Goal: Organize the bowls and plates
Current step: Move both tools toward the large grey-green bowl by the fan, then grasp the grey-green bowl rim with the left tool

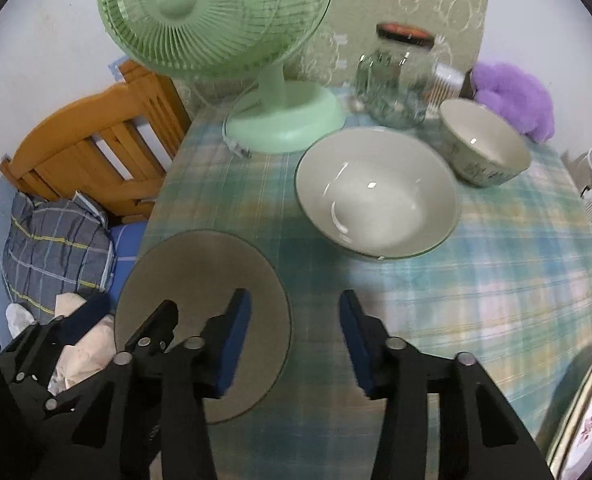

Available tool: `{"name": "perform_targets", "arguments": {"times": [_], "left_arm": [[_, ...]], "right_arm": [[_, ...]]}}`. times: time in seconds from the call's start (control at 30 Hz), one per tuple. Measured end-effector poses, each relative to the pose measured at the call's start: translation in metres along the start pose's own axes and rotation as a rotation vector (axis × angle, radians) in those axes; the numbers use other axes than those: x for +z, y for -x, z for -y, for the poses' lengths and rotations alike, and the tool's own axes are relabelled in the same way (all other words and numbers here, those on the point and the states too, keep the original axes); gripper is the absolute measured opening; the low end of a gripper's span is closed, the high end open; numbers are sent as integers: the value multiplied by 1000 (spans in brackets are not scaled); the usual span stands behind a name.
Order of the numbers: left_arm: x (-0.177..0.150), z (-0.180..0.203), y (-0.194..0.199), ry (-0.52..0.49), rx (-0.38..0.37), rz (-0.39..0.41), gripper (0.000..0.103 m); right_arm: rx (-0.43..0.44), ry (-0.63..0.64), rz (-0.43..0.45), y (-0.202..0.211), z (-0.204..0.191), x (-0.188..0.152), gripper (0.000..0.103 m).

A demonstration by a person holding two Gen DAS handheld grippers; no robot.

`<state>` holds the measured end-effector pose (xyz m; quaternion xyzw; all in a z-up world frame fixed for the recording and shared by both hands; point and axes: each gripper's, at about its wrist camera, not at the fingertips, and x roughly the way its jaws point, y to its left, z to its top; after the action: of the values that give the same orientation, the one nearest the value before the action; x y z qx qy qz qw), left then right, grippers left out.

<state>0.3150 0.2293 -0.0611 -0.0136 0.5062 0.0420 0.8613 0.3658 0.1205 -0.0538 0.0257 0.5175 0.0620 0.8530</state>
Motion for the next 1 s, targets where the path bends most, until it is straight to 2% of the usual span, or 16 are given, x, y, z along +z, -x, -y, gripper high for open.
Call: {"name": "perform_targets", "arguments": {"times": [0.03,0.07,0.17,0.37,0.73,1.0], "left_arm": [[-1,0,-2,4,4,0,40],[-1,0,-4,5,4,-1,39],[-1,1,-10,-6,-3,-12,34],[1,1,-12,-12,23,-3,27],[-8,5,3,-22,-8,-22,27],[-18,16,17,-54,-27,-21,27]], "right_arm": [[5,-2,-5,-4,-1,0,43],[9,-3,-9,-7,-2,-1,41],[11,3,-23,-17,-7,-1,24],[-35,19,-14,-23,-13,0,18],[-59,42,-31,-8,-12,-7,18],[-68,2,-33,10,0,-21,18]]}}
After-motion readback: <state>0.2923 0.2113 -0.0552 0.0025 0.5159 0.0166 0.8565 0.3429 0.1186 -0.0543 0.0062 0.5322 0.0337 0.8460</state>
